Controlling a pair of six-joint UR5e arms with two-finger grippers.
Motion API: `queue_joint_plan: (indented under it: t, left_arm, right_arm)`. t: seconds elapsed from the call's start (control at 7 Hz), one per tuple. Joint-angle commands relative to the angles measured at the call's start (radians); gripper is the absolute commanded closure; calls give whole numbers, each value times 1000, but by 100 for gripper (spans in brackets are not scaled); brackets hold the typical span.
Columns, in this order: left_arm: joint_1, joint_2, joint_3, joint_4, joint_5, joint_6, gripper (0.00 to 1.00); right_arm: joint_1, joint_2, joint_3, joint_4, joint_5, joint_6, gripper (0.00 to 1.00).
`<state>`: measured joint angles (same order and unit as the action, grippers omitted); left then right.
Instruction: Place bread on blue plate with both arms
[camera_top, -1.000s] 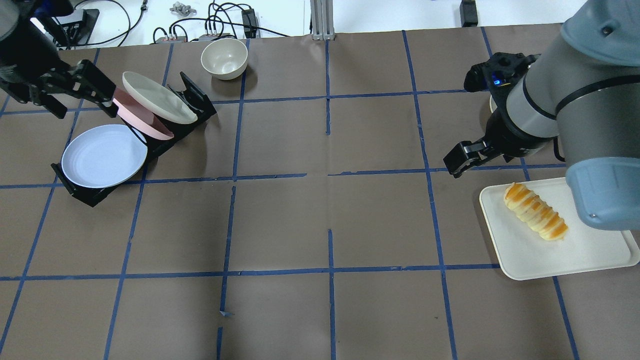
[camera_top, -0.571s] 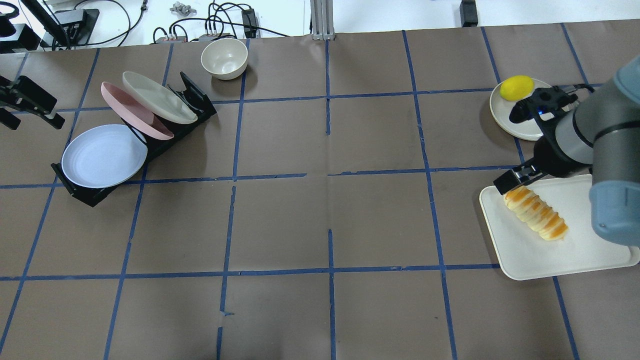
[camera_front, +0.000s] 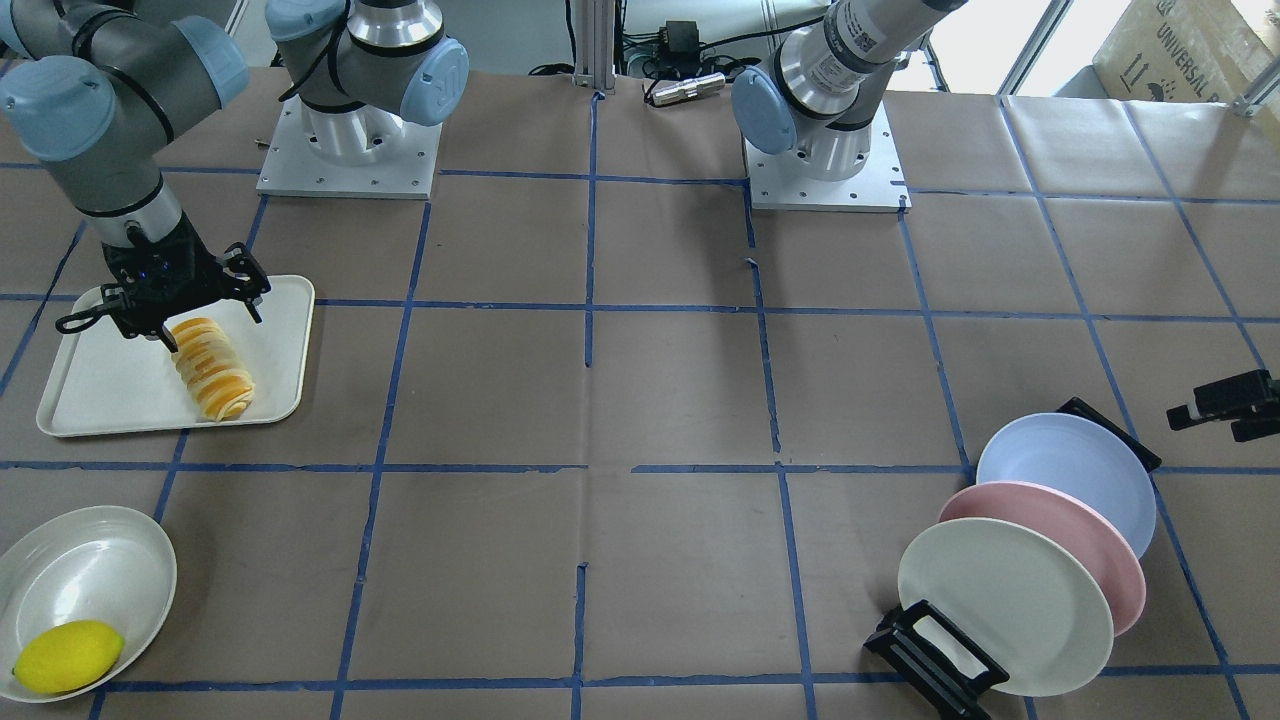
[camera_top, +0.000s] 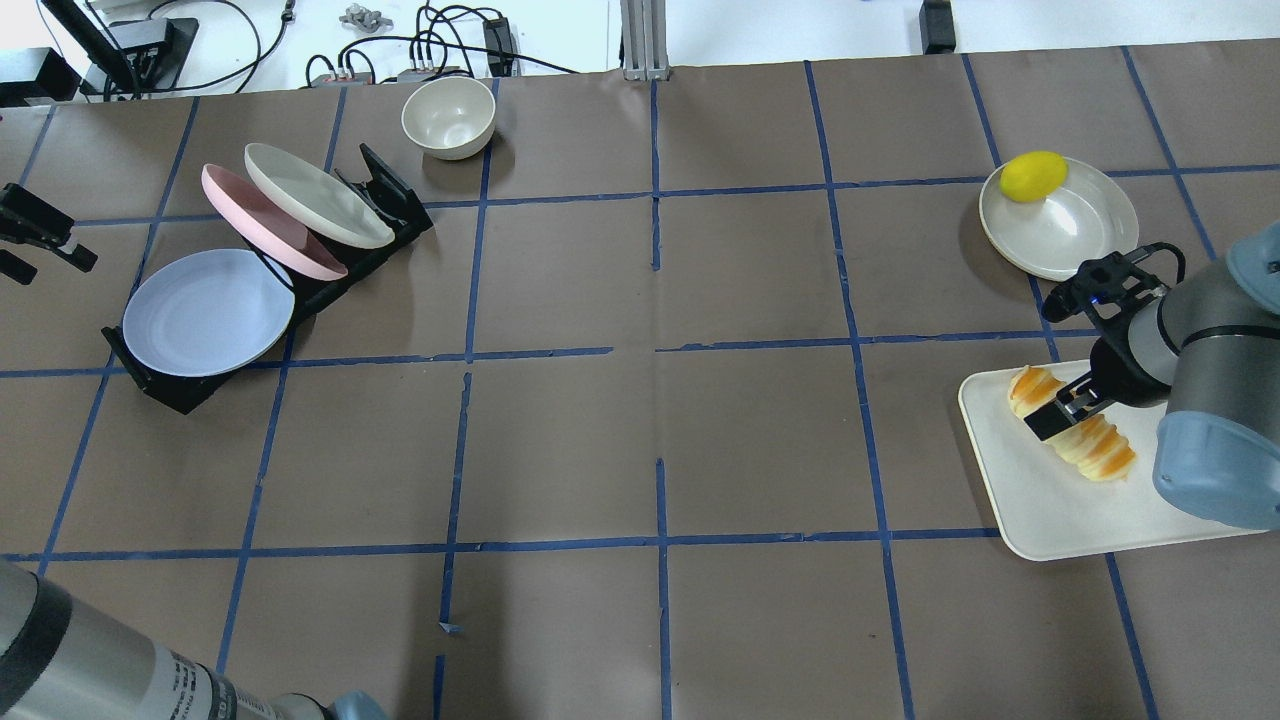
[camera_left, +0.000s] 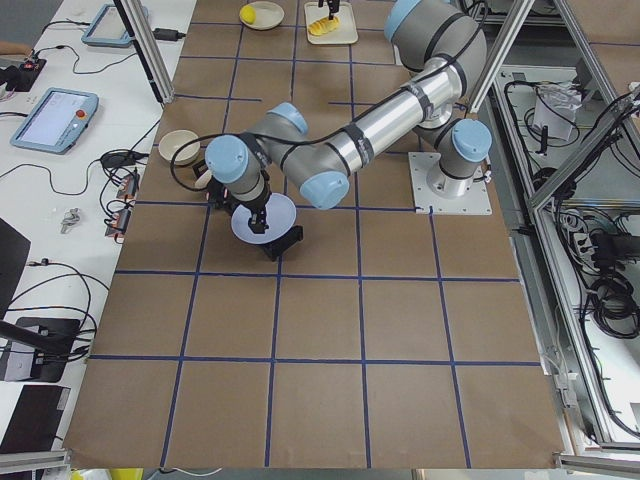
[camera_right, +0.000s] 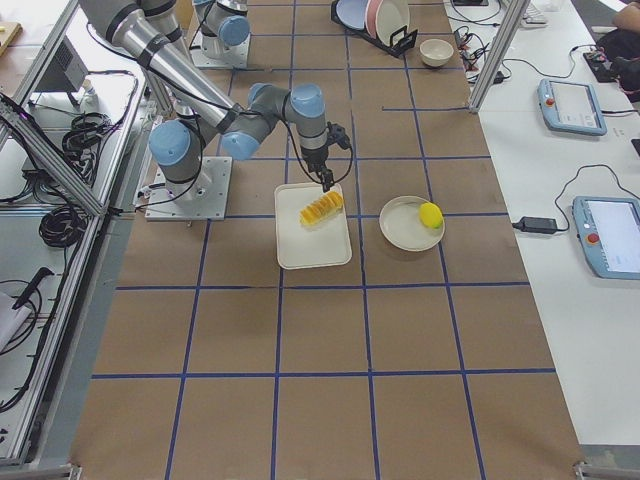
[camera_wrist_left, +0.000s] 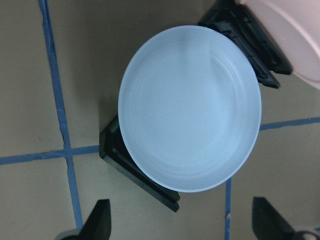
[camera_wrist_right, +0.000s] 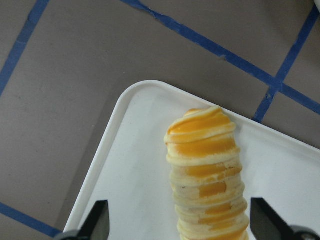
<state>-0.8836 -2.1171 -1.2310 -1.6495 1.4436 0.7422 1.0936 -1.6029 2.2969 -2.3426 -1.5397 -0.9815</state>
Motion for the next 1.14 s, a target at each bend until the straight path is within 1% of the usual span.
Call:
queue_joint_plan:
  t: [0.0,0.14,0.43,0.57,0.71,0.86,1.0]
  left_arm:
    - [11,-151,79,-73,-37,3,0]
    - [3,-174,82,-75,-37,2,0]
    - [-1,-222,93,-73,-37,-6,1]
    - [-3,-234,91,-73,-35,-7,2]
    - [-9,-236,88,-75,-38,-12,6]
    - [-27,-235,91,-75,-31,-11,21]
    - [-28,-236,91,-73,-31,-9,38]
  right_arm:
    - [-43,82,7,-36,16,-31,0]
    - [-70,109,7,-67,35,-58,0]
    - [-86,139,27,-90,36,-66,0]
    - [-86,139,32,-116,33,-65,9]
    - [-86,158,30,-119,32,-63,19]
    - [-86,159,27,-121,14,-43,62]
    - [-83,138,0,-110,9,-14,78]
